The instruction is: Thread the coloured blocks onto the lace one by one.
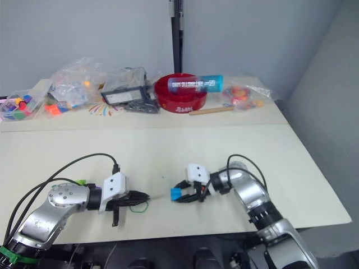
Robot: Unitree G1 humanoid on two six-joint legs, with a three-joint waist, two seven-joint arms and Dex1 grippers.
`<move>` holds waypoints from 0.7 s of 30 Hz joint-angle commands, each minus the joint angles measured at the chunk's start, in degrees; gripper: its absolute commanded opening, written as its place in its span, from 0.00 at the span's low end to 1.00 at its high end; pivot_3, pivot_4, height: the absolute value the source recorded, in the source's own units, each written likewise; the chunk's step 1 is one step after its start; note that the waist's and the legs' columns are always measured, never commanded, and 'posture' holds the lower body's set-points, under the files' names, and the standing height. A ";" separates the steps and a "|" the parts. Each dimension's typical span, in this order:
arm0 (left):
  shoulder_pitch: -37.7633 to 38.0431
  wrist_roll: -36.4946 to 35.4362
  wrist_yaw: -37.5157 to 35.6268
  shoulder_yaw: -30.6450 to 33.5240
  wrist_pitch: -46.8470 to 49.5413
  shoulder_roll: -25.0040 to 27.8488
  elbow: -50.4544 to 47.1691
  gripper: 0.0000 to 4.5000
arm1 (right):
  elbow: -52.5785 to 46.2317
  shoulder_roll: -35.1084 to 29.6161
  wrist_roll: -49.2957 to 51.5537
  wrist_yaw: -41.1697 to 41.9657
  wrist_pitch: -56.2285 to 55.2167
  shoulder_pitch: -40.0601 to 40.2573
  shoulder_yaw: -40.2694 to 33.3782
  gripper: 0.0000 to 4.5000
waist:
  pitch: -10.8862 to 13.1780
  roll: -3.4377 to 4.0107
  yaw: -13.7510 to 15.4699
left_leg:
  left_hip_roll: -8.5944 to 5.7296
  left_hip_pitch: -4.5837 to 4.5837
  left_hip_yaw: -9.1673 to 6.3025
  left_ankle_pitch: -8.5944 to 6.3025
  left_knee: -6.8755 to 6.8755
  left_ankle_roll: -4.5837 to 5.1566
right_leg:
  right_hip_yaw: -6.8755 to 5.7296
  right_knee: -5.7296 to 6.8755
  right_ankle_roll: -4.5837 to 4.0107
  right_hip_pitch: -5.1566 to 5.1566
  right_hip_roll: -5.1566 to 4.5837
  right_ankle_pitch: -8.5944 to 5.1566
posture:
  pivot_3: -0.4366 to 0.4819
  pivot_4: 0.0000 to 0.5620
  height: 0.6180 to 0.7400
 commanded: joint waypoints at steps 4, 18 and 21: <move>-4.79 2.49 0.28 -3.97 4.78 0.69 -2.11 0.00 | -9.00 -0.49 -0.88 -5.80 7.09 4.06 0.46 0.30 | 0.00 0.00 -0.11 | 0.00 0.00 -0.01 0.00 0.03 0.00 | 0.00 -0.01 0.01 0.01 0.04 -0.01 | 0.48 0.27 0.92; -8.91 2.76 0.95 -8.22 14.20 0.90 -7.61 0.00 | -10.15 0.08 -1.58 -8.97 9.28 4.36 1.61 0.30 | -0.01 -0.01 -0.27 | 0.02 0.04 -0.01 0.00 0.09 0.00 | 0.05 0.04 0.01 0.04 0.10 -0.01 | 0.48 0.27 0.92; -9.94 3.20 1.36 -9.11 14.69 0.06 -7.35 0.00 | -10.55 -0.12 -1.59 -9.16 9.54 4.56 1.68 0.30 | -0.01 -0.01 -0.21 | 0.02 0.05 -0.02 0.00 0.10 0.00 | 0.05 0.05 0.01 0.04 0.10 -0.01 | 0.48 0.27 0.92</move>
